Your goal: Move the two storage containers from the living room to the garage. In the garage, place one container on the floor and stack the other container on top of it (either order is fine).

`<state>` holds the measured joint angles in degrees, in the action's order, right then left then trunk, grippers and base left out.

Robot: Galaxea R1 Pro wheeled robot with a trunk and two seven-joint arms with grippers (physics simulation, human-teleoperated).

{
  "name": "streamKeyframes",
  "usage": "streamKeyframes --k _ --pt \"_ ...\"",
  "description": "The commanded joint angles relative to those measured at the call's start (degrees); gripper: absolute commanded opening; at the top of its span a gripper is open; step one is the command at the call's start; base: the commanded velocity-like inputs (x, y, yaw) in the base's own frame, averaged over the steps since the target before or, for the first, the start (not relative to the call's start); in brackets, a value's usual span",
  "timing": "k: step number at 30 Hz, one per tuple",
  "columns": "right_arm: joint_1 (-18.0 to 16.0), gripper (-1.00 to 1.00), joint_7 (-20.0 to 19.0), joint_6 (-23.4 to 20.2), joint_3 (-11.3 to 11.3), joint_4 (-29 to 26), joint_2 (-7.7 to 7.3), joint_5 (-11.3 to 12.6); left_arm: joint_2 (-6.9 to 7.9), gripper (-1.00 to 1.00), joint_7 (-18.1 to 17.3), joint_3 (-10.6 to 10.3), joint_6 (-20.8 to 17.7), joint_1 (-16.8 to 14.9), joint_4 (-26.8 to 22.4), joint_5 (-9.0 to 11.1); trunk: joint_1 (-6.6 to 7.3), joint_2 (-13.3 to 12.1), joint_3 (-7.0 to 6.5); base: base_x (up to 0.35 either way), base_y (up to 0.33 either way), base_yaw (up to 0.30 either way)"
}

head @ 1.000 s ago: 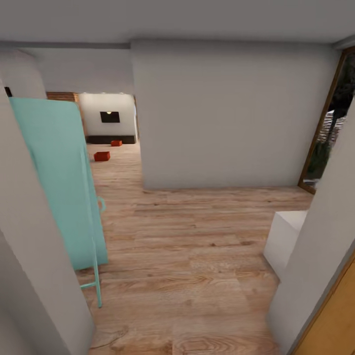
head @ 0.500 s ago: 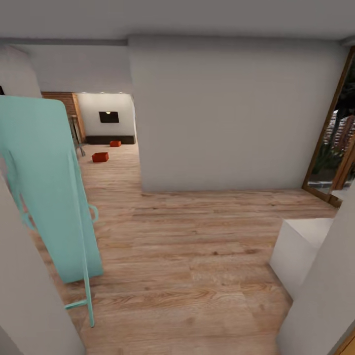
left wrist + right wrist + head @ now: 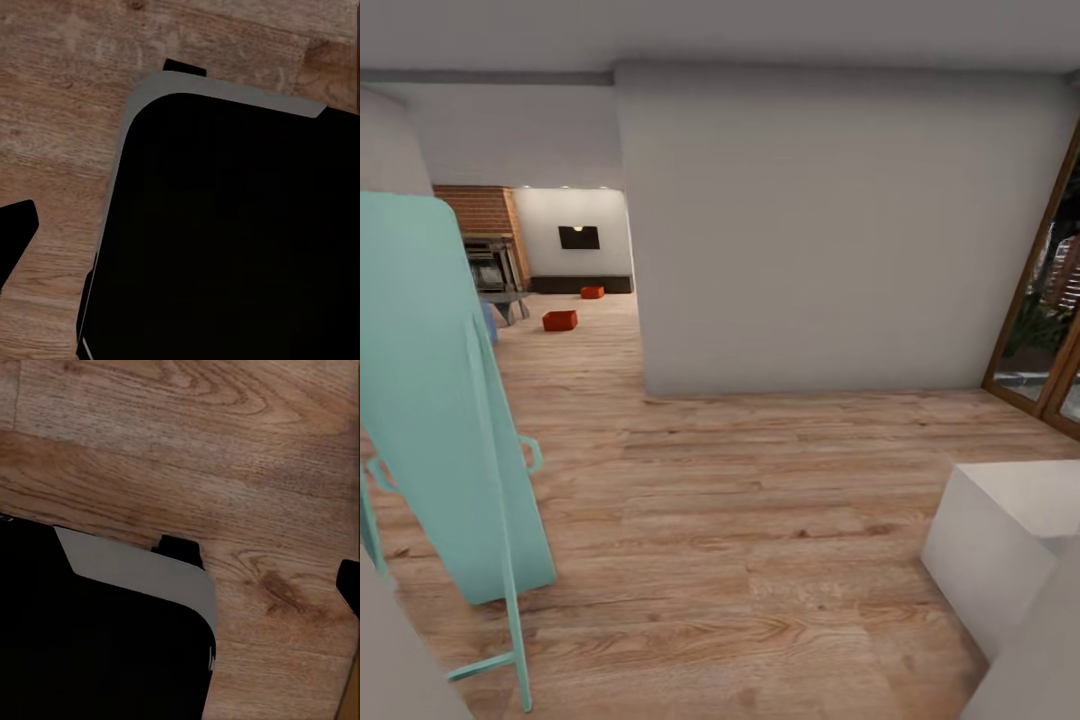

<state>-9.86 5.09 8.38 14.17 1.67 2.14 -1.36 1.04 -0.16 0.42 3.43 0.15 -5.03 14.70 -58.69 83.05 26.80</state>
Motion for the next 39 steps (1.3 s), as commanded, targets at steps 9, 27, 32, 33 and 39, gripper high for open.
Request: streamKeyframes --k 9,27,32,33,39 --pt "-0.1 1.00 0.3 0.3 0.2 0.2 0.14 -0.1 -0.01 1.00 0.0 0.0 0.1 0.0 -0.1 0.2 -0.03 0.0 0.05 0.284 -0.124 0.000" --pt "-0.1 1.00 0.3 0.3 0.2 0.2 0.09 -0.3 0.10 1.00 0.0 0.0 0.0 0.0 0.1 0.3 -0.03 0.0 0.05 0.314 -0.024 0.000" --pt "-0.1 1.00 0.1 -0.2 0.2 0.2 0.53 -0.1 0.08 1.00 0.0 0.0 0.0 0.0 0.2 0.3 -0.03 0.0 0.05 0.323 0.000 0.000" --pt "-0.1 1.00 -0.1 -0.4 0.2 0.3 0.52 0.0 0.08 1.00 0.0 0.0 0.0 0.0 0.2 0.3 -0.03 0.0 0.05 0.323 0.000 0.000" --pt "1.1 1.00 -0.2 -2.3 0.2 0.3 0.11 0.0 0.02 1.00 0.0 0.0 0.1 0.0 0.2 0.3 -0.03 0.0 0.05 0.323 0.000 0.000"
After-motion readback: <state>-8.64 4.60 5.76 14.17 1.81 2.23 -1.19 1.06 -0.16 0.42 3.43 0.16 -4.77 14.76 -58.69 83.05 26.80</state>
